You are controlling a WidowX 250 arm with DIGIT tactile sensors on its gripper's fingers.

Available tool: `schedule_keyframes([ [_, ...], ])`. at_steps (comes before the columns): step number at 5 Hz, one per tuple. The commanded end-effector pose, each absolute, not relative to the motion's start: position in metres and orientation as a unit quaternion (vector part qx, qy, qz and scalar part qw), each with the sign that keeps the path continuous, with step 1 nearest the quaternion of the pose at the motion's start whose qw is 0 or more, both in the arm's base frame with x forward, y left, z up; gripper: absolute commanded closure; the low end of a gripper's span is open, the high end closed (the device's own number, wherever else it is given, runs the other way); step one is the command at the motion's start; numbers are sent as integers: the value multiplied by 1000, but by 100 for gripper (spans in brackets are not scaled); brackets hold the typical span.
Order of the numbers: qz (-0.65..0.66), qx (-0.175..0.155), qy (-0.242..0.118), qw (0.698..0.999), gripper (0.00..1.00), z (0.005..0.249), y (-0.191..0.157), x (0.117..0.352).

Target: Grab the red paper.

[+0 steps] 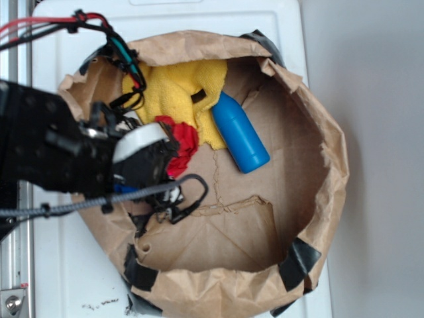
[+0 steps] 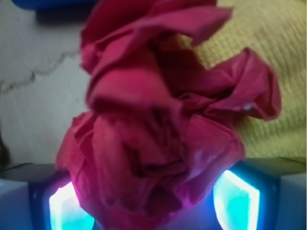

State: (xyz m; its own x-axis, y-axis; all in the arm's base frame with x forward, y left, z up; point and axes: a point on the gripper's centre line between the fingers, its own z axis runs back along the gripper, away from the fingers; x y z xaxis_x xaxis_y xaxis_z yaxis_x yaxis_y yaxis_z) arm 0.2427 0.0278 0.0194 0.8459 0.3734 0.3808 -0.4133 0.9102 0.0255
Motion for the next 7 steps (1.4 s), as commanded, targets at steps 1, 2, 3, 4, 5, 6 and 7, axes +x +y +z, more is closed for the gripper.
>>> schedule_keyframes([
  [1, 209, 25, -170, 963, 0, 39, 35, 259],
  [2, 224, 9, -164, 961, 0, 54, 39, 269],
  [3, 233, 9, -163, 959, 0, 55, 41, 277],
  [4, 238, 8, -166, 957, 0, 57, 44, 281],
  [5, 246, 3, -165, 955, 0, 60, 49, 286],
  [6, 259, 0, -161, 952, 0, 65, 56, 295],
  [7, 269, 6, -160, 950, 0, 65, 58, 302],
])
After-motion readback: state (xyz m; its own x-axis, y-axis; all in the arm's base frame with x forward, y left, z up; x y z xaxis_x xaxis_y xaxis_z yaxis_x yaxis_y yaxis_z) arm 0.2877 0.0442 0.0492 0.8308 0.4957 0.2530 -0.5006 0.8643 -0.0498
